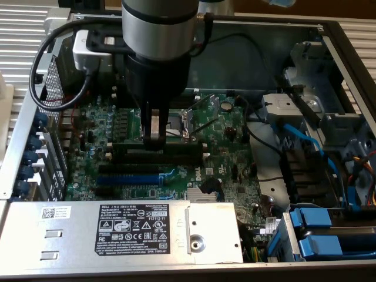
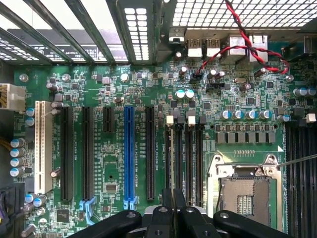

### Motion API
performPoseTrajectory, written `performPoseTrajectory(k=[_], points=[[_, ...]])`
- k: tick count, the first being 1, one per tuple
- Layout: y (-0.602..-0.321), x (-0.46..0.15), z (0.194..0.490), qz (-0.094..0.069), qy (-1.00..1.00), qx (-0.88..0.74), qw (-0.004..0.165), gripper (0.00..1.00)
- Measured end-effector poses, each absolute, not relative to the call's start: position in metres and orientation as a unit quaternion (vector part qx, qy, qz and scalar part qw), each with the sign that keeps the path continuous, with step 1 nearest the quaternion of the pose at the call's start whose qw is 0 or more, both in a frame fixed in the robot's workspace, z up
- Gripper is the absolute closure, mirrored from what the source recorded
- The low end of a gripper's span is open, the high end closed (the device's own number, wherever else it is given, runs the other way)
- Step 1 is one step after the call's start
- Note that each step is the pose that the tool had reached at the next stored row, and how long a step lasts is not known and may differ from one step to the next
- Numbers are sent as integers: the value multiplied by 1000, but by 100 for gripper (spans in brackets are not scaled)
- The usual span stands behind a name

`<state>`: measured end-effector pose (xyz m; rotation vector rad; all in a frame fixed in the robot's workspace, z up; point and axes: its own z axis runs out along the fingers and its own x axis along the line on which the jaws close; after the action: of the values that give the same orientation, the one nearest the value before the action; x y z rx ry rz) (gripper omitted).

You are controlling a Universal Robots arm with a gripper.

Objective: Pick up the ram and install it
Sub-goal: 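Insert the ram into the slot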

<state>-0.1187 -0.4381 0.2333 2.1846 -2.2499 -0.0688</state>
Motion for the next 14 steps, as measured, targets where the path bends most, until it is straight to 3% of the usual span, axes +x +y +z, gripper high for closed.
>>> performPoseTrajectory(k=[14], points=[[-438,-119,231,-22,-717,696,2,88]])
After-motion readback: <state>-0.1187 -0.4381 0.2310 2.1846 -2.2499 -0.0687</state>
